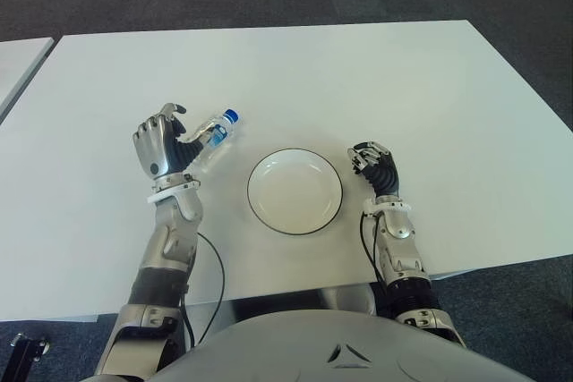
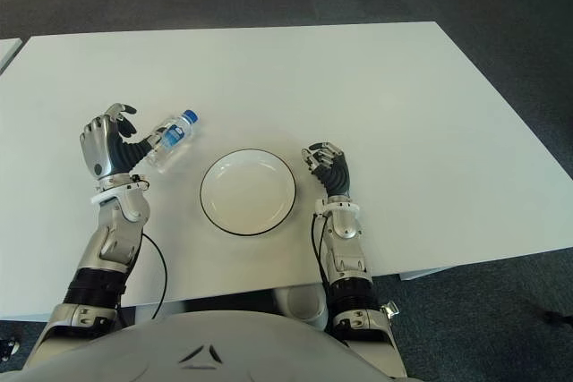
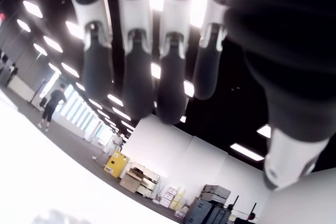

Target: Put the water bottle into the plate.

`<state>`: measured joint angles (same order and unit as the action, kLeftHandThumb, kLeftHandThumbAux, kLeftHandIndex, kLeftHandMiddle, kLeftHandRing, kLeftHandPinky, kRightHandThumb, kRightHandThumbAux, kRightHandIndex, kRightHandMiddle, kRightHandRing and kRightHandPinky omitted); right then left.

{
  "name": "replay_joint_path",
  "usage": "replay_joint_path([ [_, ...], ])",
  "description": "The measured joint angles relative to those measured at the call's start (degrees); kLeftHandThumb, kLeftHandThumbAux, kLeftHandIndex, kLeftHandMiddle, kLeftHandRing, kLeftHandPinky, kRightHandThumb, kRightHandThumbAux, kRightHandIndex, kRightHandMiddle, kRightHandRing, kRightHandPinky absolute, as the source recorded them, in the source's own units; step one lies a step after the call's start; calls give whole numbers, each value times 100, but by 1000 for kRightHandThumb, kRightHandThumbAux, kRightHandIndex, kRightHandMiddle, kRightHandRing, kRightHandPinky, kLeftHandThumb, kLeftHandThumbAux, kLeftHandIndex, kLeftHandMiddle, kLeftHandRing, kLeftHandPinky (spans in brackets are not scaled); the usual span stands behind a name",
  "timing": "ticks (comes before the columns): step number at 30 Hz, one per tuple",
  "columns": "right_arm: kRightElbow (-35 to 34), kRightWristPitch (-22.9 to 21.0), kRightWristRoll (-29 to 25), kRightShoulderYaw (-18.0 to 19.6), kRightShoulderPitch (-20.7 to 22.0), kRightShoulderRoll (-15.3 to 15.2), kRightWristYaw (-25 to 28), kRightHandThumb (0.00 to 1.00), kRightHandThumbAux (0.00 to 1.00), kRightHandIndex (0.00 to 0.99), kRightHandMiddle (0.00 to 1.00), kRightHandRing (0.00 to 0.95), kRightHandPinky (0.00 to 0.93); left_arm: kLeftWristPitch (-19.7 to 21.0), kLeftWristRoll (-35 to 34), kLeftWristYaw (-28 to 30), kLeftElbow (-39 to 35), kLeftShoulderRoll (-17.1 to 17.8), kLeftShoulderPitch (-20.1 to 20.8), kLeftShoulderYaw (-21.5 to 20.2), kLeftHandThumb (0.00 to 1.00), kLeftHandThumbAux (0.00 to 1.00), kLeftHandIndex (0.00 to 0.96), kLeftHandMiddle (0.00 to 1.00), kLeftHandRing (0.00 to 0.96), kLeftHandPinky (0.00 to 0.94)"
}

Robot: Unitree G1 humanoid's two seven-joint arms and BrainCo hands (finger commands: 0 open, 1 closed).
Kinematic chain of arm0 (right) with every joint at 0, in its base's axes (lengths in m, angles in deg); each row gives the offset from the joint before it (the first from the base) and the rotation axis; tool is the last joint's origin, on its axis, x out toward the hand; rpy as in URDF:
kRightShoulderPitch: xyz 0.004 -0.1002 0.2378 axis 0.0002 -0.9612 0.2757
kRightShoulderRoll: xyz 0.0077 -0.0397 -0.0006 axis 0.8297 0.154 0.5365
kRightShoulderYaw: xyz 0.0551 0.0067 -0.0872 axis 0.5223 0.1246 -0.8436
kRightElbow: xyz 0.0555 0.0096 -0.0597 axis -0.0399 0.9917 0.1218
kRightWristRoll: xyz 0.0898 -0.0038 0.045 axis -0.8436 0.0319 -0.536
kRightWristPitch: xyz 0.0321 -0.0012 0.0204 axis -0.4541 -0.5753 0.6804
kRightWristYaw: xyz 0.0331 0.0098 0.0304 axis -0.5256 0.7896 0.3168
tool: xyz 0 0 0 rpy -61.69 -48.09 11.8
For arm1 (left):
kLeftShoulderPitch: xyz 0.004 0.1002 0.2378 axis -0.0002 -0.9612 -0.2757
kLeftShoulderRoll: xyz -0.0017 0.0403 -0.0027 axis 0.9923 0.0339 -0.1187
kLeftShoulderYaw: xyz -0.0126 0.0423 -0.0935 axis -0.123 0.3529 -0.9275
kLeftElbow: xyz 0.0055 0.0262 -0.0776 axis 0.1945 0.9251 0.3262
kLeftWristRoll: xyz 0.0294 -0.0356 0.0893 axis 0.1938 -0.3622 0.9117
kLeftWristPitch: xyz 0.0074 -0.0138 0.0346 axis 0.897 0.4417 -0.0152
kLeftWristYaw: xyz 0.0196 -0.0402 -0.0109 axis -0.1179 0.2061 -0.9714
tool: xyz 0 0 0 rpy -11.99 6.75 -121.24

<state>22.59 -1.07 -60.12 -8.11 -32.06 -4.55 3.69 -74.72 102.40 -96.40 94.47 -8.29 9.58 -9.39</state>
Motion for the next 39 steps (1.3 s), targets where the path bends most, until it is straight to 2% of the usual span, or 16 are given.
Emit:
replay_joint_path([
  [1,2,0,1,0,0,0,-5,709,727,438,688,671,669,54,17,22,6,41,38,8,759,696,407,423,415,409],
  [2,6,0,2,0,0,0,-11,709,727,438,687,671,668,109,21,61,16,83,78,16,668,677,273,326,314,314],
  [3,10,0,4,-1,0,0,-18,709,727,438,687,671,668,142,21,113,37,137,120,33,607,666,186,263,249,252],
  [5,14,-1,9,-2,-1,0,-34,709,727,438,687,671,669,160,18,217,99,265,184,73,566,625,95,166,145,129],
  [7,14,-1,12,-3,-1,0,-48,709,727,438,686,671,670,159,14,293,201,385,253,124,550,595,48,111,86,66],
  [9,15,-2,13,-4,-1,-1,-59,709,727,438,687,671,669,157,13,321,329,483,332,165,557,520,19,45,35,26],
  [10,14,-2,13,-5,-1,-1,-67,709,727,438,687,671,669,156,12,321,388,518,369,180,559,510,15,36,28,21],
  [12,13,-5,17,-6,-2,-1,-83,709,727,438,685,669,665,157,22,314,566,584,471,225,546,373,6,14,11,8],
  [15,12,-22,26,-12,8,-1,-121,709,727,438,684,669,663,224,68,283,939,669,678,330,531,268,1,4,3,2],
  [21,12,-25,37,-35,12,-2,-146,709,727,438,684,668,665,400,184,29,1697,715,1122,631,513,150,0,0,0,0],
  [31,11,-25,50,-38,17,0,-172,710,727,438,678,663,665,445,239,-23,2484,820,1497,1167,489,103,0,0,0,0],
  [39,5,-73,114,-52,26,1,-275,710,727,438,676,664,659,-45,199,-12,3961,831,1890,1724,450,99,0,0,0,0],
])
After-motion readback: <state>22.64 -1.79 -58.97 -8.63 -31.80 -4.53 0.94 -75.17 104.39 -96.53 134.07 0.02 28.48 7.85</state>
